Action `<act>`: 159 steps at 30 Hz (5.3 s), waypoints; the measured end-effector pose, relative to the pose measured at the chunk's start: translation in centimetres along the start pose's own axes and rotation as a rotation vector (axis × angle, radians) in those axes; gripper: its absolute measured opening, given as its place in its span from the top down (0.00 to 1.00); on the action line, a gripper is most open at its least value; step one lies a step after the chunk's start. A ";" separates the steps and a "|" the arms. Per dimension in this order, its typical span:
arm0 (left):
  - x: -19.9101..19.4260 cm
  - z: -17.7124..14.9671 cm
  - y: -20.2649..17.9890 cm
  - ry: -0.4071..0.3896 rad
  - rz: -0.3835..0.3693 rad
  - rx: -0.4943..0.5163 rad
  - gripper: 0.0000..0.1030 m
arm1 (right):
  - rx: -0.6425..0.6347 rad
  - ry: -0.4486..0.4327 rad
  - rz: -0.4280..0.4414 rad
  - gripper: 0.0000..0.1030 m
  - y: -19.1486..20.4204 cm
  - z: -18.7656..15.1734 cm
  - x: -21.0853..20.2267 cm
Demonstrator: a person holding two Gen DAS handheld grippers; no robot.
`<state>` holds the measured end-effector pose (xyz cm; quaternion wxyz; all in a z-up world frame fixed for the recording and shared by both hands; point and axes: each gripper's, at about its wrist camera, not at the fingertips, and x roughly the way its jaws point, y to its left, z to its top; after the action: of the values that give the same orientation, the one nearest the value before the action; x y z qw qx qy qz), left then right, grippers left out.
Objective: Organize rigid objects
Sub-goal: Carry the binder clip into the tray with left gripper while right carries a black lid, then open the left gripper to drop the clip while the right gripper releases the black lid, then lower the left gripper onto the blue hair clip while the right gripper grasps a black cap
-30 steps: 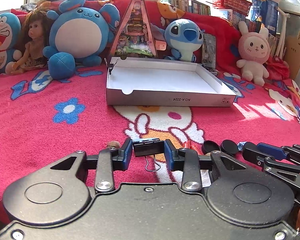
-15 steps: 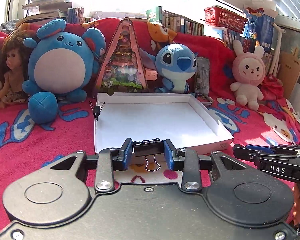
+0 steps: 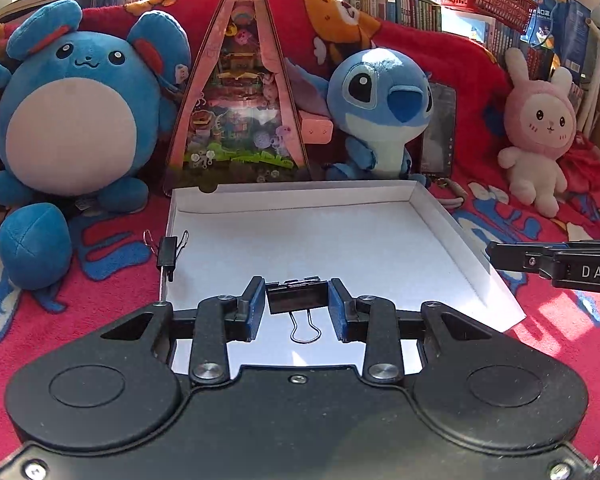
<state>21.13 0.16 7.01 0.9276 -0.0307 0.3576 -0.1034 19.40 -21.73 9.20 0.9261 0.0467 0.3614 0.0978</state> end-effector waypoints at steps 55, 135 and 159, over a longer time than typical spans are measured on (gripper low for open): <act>5.8 -2.3 -0.4 0.039 0.068 0.015 0.61 | -0.104 0.102 -0.092 0.52 3.3 -2.7 8.3; -10.4 -17.1 -1.5 -0.086 0.059 -0.113 0.27 | -0.183 -0.294 -0.008 0.16 6.0 -22.0 -10.6; -9.4 -17.3 -2.1 -0.103 0.037 -0.040 0.64 | -0.216 -0.209 0.016 0.56 8.0 -22.2 -9.0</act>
<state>2.46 0.43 0.61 0.9458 -0.0480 0.3117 -0.0774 -3.36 -15.50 0.08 0.9575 -0.0406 0.2501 0.1381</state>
